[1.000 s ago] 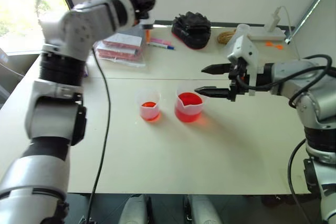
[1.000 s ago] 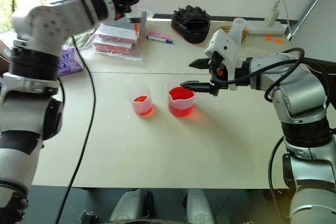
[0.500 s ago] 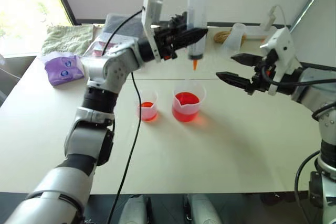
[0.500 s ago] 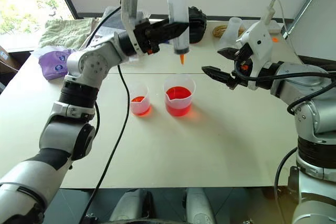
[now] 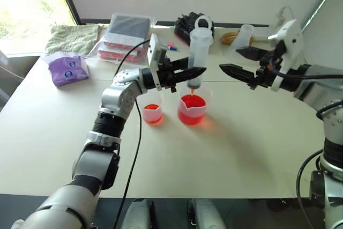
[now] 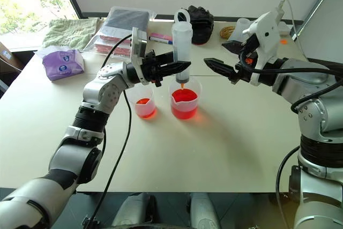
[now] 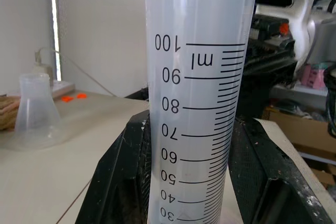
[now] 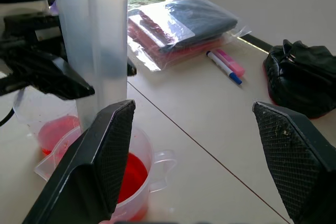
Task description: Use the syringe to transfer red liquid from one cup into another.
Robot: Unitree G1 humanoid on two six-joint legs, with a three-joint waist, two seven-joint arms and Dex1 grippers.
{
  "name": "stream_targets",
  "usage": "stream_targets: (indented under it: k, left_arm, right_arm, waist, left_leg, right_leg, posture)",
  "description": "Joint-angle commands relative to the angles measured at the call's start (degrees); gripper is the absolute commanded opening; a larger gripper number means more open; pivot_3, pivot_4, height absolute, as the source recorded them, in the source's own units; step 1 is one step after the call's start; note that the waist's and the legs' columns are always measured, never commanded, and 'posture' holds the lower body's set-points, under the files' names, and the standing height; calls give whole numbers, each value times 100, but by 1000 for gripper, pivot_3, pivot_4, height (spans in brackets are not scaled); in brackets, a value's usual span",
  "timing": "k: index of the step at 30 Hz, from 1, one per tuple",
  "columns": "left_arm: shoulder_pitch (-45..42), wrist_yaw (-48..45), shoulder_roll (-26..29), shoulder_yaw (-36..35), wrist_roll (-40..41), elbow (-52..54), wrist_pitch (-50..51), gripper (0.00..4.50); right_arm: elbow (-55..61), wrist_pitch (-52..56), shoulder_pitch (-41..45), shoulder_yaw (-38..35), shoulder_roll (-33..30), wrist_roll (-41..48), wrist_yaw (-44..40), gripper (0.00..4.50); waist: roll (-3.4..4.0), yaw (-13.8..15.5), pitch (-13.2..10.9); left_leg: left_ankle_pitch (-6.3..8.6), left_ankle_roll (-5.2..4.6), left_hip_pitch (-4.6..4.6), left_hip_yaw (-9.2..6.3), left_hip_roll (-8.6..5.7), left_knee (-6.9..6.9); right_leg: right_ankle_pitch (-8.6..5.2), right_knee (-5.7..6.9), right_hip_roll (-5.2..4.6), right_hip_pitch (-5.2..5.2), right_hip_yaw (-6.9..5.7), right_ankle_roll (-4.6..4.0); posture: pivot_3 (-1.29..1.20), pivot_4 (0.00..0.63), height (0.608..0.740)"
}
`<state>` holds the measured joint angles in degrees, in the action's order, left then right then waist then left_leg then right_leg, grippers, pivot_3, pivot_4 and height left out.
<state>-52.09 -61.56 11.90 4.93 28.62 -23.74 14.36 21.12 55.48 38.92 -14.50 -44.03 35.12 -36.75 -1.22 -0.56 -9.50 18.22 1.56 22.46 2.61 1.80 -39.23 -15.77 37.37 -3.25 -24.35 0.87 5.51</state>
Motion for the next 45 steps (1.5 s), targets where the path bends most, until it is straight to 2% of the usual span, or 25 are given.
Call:
stream_targets:
  k: [1,5,13,18,26,45]
  left_arm:
    - [-5,-189,-134,31,-264,-255,-476,1475]
    - [100,-328,-265,95,-577,-704,-957,1475]
    - [192,-500,-407,75,-794,-1025,-1280,1475]
    - [290,-592,-342,83,-917,-1038,-1373,1475]
    - [361,-611,-303,89,-1014,-898,-1405,1475]
    - [259,-355,-224,148,-1352,-900,-1216,1475]
  right_arm:
    - [250,118,122,-347,-93,208,202,3737]
    - [393,297,140,-467,-112,353,420,3737]
    - [554,686,216,-612,-196,798,676,3737]
    - [555,1135,359,-697,59,1370,1000,3737]
    - [351,1616,705,-767,672,2001,1778,3737]
    - [451,1643,586,-360,880,2487,2332,3737]
  waist:
    - [0,0,0]
    - [0,2,0]
    - [17,17,10]
    - [33,7,20]
    - [50,-3,30]
    - [50,-6,30]
  left_leg:
    - [1,-1,0,0,0,0]
    - [4,-7,0,0,0,0]
    - [10,-17,-1,1,0,-1]
    - [10,-18,-4,0,0,-1]
    - [10,-19,-6,-1,1,-2]
    - [11,-21,-5,-2,1,-1]
  right_leg:
    - [0,0,0,0,0,0]
    - [0,0,0,0,0,0]
    - [0,1,-1,1,0,0]
    - [0,3,-1,2,1,0]
    - [0,9,-1,2,2,0]
    - [0,8,0,2,2,0]
  posture:
    - [0,150,740]
    - [0,150,740]
    - [0,150,740]
    - [0,150,740]
    - [0,150,740]
    - [0,150,740]
